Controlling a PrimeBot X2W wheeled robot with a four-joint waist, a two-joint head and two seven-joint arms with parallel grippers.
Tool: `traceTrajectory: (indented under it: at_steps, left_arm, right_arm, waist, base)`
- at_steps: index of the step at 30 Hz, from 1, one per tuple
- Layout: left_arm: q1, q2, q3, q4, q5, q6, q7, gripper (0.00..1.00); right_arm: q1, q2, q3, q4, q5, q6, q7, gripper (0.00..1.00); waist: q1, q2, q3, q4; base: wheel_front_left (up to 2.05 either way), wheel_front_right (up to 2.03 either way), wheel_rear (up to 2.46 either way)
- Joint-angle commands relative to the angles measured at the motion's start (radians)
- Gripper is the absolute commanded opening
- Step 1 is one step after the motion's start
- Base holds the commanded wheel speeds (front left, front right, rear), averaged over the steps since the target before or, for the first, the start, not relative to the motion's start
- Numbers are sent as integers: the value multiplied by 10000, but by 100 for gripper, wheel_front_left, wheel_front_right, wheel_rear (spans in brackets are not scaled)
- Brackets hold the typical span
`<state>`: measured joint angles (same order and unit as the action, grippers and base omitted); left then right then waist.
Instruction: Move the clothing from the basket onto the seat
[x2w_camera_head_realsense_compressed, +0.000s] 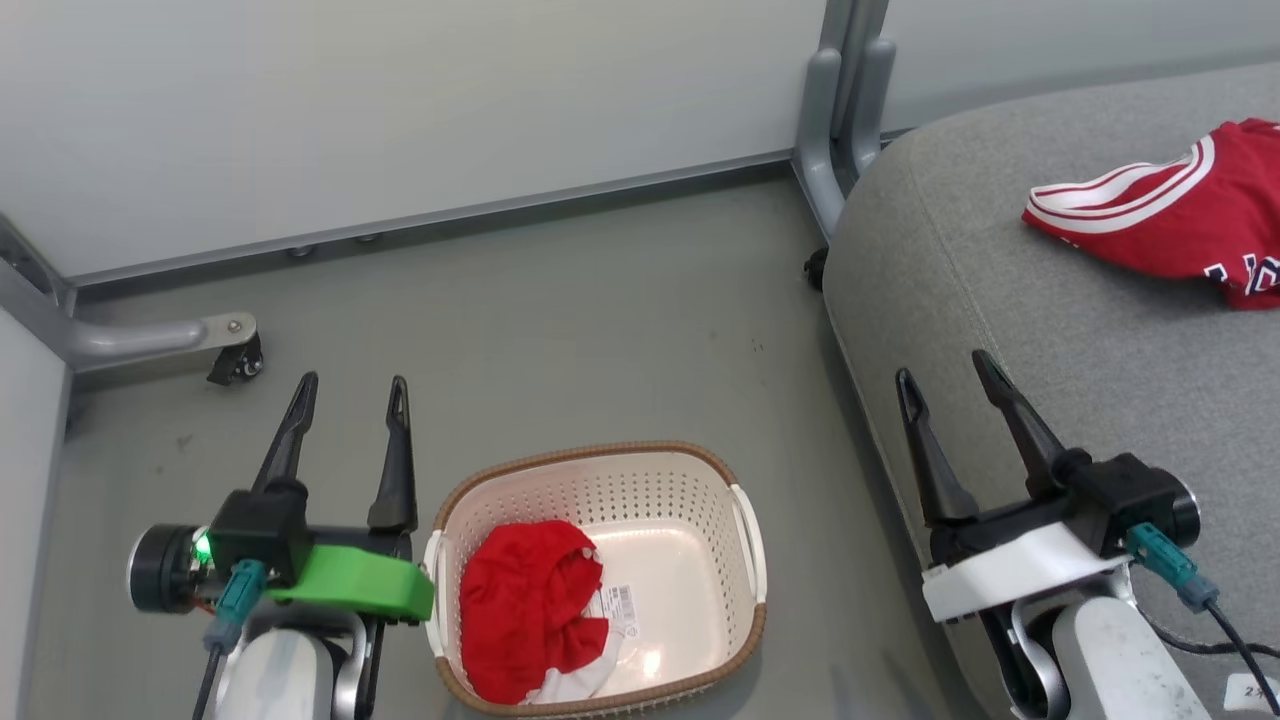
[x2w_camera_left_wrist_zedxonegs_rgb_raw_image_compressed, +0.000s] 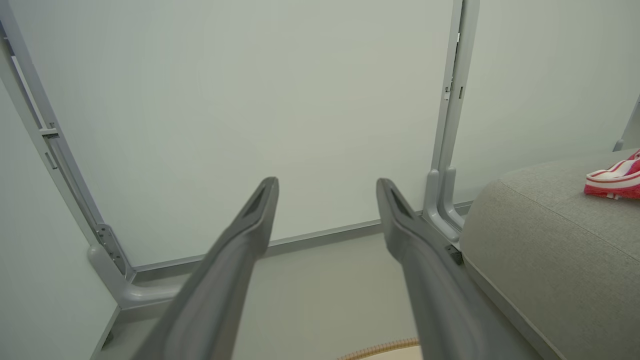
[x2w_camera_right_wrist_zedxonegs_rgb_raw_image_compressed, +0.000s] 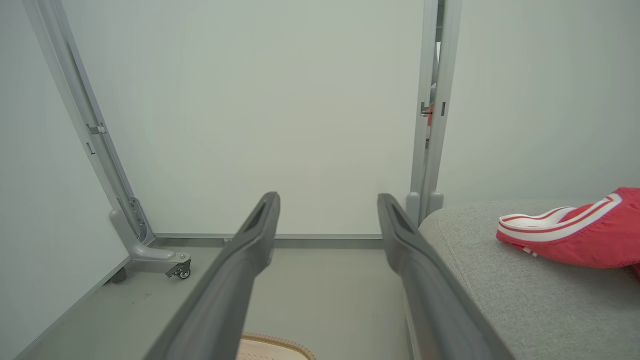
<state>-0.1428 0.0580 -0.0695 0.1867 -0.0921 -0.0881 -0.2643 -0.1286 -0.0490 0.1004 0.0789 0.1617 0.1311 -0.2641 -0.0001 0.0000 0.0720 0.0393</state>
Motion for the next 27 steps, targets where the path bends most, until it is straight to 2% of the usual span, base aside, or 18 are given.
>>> traceTrajectory:
  at_steps: [1, 14, 27]
  left_arm:
    - [-430, 92, -104, 173, 155, -79, -1, 100]
    - [-3287, 501, -1200, 2781, 489, -360, -4, 100]
    - [-5815, 1074, -2268, 5971, 786, -422, -2, 100]
  right_arm:
    - [-317, -29, 31, -115, -68, -7, -4, 100]
    - [-2871, -135, 539, -1036, 63, -7, -5, 100]
    - [-4442, -105, 657, -1851, 88, -7, -3, 100]
  waist:
    - [1, 0, 650, -368]
    - [1, 0, 3538, -1765]
    - [1, 0, 6277, -2538]
  base:
    - [0, 0, 0]
    - [0, 0, 0]
    - [0, 0, 0]
